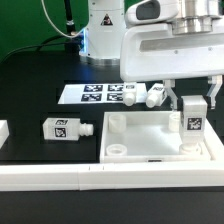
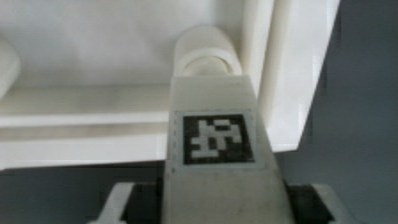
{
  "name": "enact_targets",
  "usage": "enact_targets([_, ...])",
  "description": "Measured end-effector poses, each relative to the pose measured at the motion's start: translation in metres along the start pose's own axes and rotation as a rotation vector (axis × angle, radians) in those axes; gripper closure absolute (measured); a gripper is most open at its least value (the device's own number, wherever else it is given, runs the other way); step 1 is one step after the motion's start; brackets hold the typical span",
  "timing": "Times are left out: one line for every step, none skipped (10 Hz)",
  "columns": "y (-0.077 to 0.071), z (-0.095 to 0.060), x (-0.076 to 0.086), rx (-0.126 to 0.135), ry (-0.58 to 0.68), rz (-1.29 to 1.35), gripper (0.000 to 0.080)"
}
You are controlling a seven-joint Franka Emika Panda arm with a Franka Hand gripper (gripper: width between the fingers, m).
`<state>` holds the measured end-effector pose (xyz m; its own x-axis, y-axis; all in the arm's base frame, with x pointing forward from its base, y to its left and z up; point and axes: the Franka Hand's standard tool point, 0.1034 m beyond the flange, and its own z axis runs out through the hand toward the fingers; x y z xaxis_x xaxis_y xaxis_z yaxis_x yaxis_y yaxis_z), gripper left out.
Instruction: Assemble one leg
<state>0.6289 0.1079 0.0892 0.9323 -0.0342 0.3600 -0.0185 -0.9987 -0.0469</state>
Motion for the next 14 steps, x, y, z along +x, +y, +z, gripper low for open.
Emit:
enact_targets([-0.002,0.001,0.001,0.002,0.01,-0.003,0.0511])
enact_targets([-0.003,0.001,0.002,0.004,0.021,-0.004,0.0511])
enact_targets([-0.003,0.002,0.003,0.005,0.029,-0.005,0.0511])
enact_targets([-0.003,0.002,0.003,0.005,0.032,-0.006,0.0511])
enact_targets([-0.003,0.002,0.003,0.005,0.031,-0.006,0.0411])
enact_targets([-0.003,0.002,0.002,0.004,0.025,-0.006,0.0411])
enact_targets([-0.003,0.002,0.002,0.002,-0.004,-0.002,0.0273])
enact_targets([-0.004,-0.001,0.011,0.01,-0.018,0.021,0.0189])
enact_targets([-0.006,-0.001,0.012,0.016,-0.063,0.052,0.0189])
enact_targets([-0.009,-0.002,0.012,0.009,-0.189,0.061,0.0158])
enact_targets([-0.008,-0.002,0.017,0.005,-0.247,0.065,0.0152])
enact_targets([-0.004,-0.001,0.014,-0.006,-0.352,0.069,0.0152])
enact_targets([0.002,0.001,0.015,-0.016,-0.43,0.075,0.0151])
enact_targets([0.006,0.006,0.012,-0.025,-0.487,0.074,0.0151])
